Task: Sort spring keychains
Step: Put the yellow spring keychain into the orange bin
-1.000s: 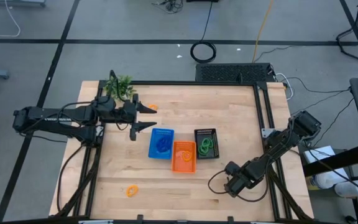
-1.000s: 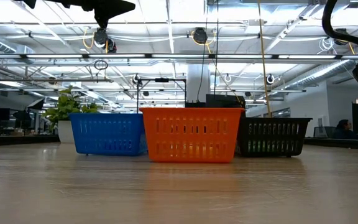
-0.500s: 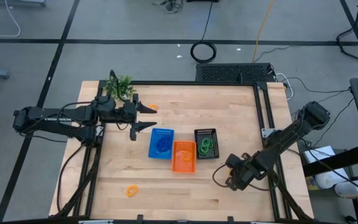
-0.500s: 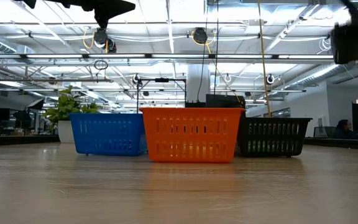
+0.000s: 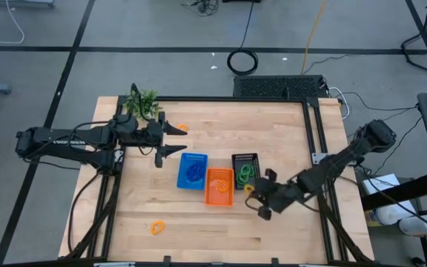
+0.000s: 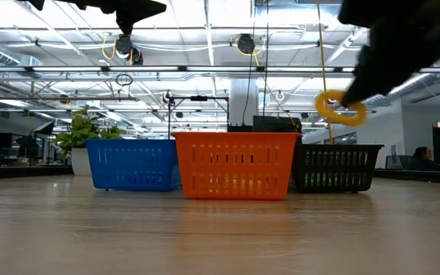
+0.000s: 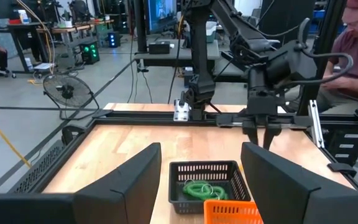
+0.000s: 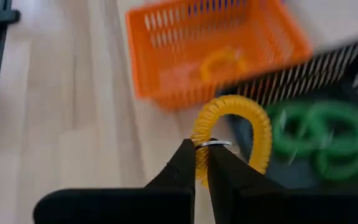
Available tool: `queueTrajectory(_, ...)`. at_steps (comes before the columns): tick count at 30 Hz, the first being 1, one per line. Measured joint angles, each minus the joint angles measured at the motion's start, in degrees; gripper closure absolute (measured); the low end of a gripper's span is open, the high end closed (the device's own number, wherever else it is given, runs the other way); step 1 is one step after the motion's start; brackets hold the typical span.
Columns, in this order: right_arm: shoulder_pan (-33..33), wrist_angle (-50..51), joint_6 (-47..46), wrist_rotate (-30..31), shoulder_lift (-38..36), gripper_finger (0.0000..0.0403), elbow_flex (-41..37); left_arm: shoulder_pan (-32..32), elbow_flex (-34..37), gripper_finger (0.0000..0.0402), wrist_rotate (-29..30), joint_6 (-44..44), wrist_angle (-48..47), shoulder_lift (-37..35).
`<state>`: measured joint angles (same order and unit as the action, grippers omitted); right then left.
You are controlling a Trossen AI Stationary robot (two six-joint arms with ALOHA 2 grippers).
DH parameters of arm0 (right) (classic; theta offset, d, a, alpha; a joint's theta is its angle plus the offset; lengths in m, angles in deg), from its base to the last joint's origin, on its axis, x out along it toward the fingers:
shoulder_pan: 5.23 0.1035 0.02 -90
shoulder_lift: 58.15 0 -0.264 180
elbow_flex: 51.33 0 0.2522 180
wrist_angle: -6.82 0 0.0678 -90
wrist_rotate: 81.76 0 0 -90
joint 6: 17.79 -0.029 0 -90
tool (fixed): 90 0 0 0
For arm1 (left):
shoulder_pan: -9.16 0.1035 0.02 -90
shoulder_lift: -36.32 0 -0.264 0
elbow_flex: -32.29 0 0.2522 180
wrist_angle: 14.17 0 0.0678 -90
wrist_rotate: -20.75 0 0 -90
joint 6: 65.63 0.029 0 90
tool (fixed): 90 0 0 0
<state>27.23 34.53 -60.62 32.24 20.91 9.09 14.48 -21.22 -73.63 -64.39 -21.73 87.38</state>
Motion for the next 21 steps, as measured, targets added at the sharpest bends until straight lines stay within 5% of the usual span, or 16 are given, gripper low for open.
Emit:
queueTrajectory(7, -7.2, -10.7, 16.2, -0.4, 1.2, 0.0397, 0.0, 0.0, 0.0, 0.0169, 0.0, 0.0, 0.0, 0.0)
queueTrajectory(13, -12.5, -26.7, 27.8, -10.2, 5.8, 0.0397, 0.2, 0.0, 0.0, 0.0169, 0.0, 0.0, 0.0, 0.0)
queueTrajectory(17, -14.9, -33.6, 31.7, -16.7, 9.9, 0.0397, 0.2, 0.0, 0.0, 0.0169, 0.0, 0.0, 0.0, 0.0)
queueTrajectory(21, -15.9, -31.5, 31.4, -16.6, 10.9, 0.0397, 0.2, 0.0, 0.0, 0.0169, 0.0, 0.0, 0.0, 0.0)
